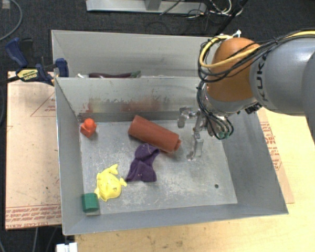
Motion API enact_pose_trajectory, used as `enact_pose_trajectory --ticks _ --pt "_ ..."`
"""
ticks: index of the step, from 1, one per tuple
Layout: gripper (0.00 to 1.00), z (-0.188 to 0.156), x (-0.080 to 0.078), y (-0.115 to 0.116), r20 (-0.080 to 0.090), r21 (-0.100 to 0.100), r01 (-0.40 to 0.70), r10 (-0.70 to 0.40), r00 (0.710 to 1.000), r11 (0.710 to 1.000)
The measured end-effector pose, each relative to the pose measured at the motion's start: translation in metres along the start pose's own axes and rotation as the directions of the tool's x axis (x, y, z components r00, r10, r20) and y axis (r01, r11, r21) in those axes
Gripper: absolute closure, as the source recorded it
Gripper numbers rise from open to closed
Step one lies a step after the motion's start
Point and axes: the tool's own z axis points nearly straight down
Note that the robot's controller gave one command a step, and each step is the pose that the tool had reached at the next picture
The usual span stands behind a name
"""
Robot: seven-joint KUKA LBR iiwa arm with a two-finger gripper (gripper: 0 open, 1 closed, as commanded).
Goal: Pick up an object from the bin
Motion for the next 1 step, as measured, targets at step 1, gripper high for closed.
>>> enact_pose_trajectory --ticks 1 --pt "0.00 -0.0160 -0.0109 0.0329 0.015 0.004 0.156 -0.156 0.988 0.988"
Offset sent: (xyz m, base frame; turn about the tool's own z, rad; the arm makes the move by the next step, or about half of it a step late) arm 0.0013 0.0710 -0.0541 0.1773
